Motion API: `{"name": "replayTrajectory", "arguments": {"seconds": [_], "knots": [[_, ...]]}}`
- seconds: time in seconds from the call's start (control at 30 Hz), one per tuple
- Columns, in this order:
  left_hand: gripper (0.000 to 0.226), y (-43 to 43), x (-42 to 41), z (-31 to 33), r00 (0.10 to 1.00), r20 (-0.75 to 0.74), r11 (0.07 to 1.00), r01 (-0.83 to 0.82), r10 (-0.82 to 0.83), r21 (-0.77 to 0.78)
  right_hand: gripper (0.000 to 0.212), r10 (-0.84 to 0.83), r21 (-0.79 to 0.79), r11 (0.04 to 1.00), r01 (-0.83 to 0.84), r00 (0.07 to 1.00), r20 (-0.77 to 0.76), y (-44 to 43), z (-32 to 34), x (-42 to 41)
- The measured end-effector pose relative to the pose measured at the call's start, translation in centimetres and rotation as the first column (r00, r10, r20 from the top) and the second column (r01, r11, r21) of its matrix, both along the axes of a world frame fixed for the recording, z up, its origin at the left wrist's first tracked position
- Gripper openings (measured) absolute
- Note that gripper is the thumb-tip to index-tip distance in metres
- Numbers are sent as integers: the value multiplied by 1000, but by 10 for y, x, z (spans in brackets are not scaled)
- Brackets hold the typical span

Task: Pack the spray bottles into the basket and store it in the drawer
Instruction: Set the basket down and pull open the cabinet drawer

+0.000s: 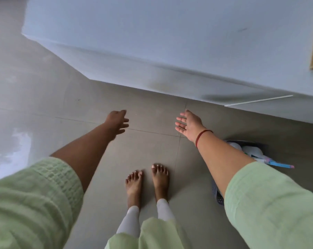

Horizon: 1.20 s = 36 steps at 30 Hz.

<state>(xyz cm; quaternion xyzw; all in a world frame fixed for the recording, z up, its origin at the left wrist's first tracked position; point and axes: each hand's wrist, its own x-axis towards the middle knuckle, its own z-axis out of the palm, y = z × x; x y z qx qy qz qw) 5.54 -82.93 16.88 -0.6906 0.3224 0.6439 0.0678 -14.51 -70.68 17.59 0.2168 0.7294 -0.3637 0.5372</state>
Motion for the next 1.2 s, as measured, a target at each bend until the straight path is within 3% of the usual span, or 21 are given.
{"name": "replayTrajectory", "arguments": {"seconds": [0.1, 0.17, 0.3, 0.37, 0.43, 0.47, 0.5, 0.53, 0.57, 0.6, 0.63, 0.67, 0.7, 0.83, 0.87, 1.0, 1.07, 1.2], "knots": [[45, -14, -9, -45, 990, -28, 991, -135, 135, 21, 46, -86, -4, 996, 86, 996, 10, -13, -44, 1], [50, -27, -24, -71, 954, -94, 959, -282, 284, 35, 51, -249, -57, 966, 251, 968, 43, -22, -74, -6], [63, -43, -56, -110, 725, -196, 750, -646, 661, 142, 58, -682, -229, 676, 700, 712, 164, -35, -127, -29], [67, -55, -72, -120, 600, -211, 633, -757, 771, 162, 58, -749, -273, 585, 764, 638, 179, -45, -143, -41], [70, -63, -85, -115, 518, -305, 589, -775, 799, 228, 51, -788, -316, 512, 799, 583, 198, -54, -154, -50], [66, -57, -87, -121, 553, -277, 608, -773, 786, 181, 46, -805, -328, 472, 819, 551, 218, -58, -156, -54], [52, -37, -79, -134, 644, -250, 687, -710, 723, 158, 42, -819, -342, 434, 833, 523, 237, -60, -157, -56], [29, -5, -48, -140, 811, -141, 818, -535, 568, 211, 41, -826, -357, 410, 839, 508, 246, -60, -158, -57], [22, 49, -7, -146, 942, -73, 930, -307, 327, 204, 40, -829, -372, 392, 842, 498, 254, -59, -158, -57], [34, 108, 22, -154, 995, 48, 994, 88, -92, 72, 39, -827, -382, 388, 839, 500, 259, -58, -157, -56], [44, 157, 48, -162, 901, 160, 914, 390, -403, 111, 39, -823, -392, 383, 836, 502, 266, -56, -155, -55], [48, 189, 74, -171, 833, 170, 850, 509, -526, 138, 39, -821, -396, 380, 836, 502, 273, -55, -153, -55], [49, 200, 83, -178, 783, 233, 813, 578, -576, 66, 39, -817, -391, 376, 840, 499, 287, -55, -150, -54], [49, 175, 77, -168, 833, 285, 867, 497, -475, -8, 36, -784, -365, 430, 826, 542, 302, -52, -138, -57], [49, 180, 78, -171, 887, 252, 913, 408, -387, -34, 35, -765, -348, 465, 814, 568, 304, -50, -134, -58], [49, 185, 80, -164, 802, 246, 830, 557, -545, 22, 32, -729, -303, 521, 798, 601, 328, -29, -126, -47], [48, 185, 74, -165, 820, 244, 843, 538, -518, -18, 29, -723, -283, 532, 798, 602, 339, -18, -125, -40], [47, 209, 61, -153, 713, 270, 722, 687, -647, -84, 26, -752, -207, 511, 834, 551, 362, 18, -121, -13]]}}
